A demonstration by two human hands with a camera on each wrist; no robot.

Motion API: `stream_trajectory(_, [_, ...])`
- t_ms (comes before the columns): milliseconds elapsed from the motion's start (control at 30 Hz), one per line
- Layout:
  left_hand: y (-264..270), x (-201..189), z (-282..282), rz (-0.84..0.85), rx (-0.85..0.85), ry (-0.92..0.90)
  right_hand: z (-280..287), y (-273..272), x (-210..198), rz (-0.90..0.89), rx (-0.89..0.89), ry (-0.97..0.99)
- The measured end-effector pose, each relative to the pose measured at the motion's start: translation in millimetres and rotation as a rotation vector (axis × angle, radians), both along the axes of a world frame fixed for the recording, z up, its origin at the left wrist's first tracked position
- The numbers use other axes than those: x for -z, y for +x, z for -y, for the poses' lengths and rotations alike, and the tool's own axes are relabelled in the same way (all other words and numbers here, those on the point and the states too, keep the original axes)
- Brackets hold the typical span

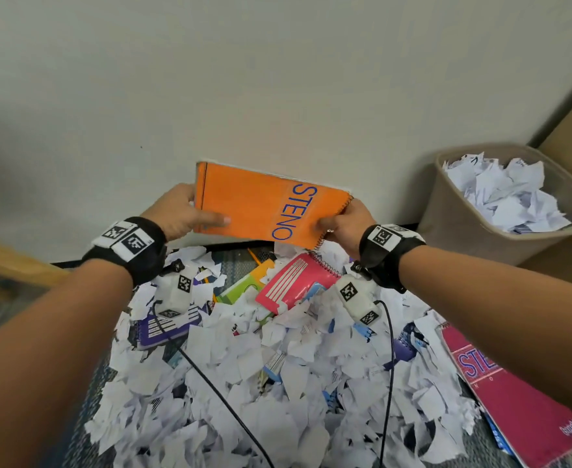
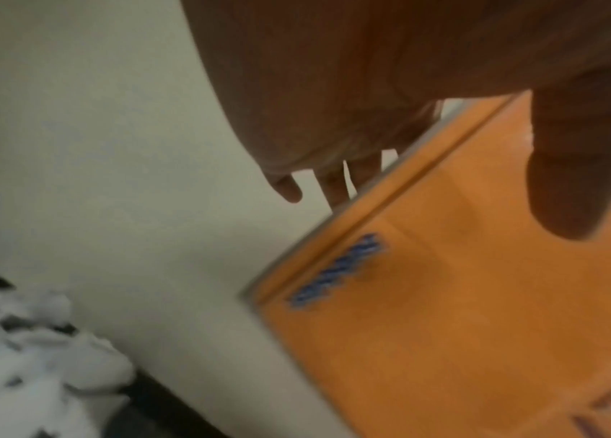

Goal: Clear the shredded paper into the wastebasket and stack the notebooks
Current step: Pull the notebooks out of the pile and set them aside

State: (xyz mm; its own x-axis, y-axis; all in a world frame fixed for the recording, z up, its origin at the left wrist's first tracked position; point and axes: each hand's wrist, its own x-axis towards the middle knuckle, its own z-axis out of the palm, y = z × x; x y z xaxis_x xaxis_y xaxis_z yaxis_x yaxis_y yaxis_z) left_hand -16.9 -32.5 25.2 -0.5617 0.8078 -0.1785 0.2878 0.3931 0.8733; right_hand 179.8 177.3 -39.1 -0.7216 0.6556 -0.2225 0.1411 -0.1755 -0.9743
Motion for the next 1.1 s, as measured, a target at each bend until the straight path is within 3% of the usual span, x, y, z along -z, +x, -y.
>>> stream_trajectory(133, [11,-4,-20,-0.127,-0.155,0.310,0,-5,-2,0.017,-0.013,0.051])
stream_trajectory(267, [15,-13,-33,-0.647,-0.388,0.309,0,-8,0,0.031,-0.015,0.052])
stream_trajectory(333, [21,-19,-37,-0.806,-0.499,0.258,0,-11,2,0.043,-0.039,0.085])
stream_trajectory(367, [26,-20,-40,-0.860,-0.431,0.197,2,-13,3,0.037,-0.070,0.109])
stream_trajectory(433, [40,-13,-50,-0.924,-0.081,-0.002,11,-15,3,0.013,-0.155,0.135])
stream_trajectory(500, [57,4,-58,-0.905,0.222,-0.202,23,-16,5,-0.012,-0.228,0.140])
stream_trajectory(533, [63,12,-60,-0.879,0.254,-0.248,28,-15,7,-0.018,-0.254,0.141])
stream_trajectory(700, [53,16,-54,-0.612,0.112,-0.201,28,-5,22,0.101,-0.267,0.214])
stream_trajectory(833, [40,15,-39,-0.386,0.020,-0.097,18,6,17,0.355,-0.478,0.595])
stream_trajectory(933, [37,10,-34,-0.222,-0.047,-0.008,19,10,10,0.346,-0.406,0.696])
stream_trajectory(1100, [33,10,-30,-0.136,-0.160,0.025,10,8,8,0.458,-0.346,0.779])
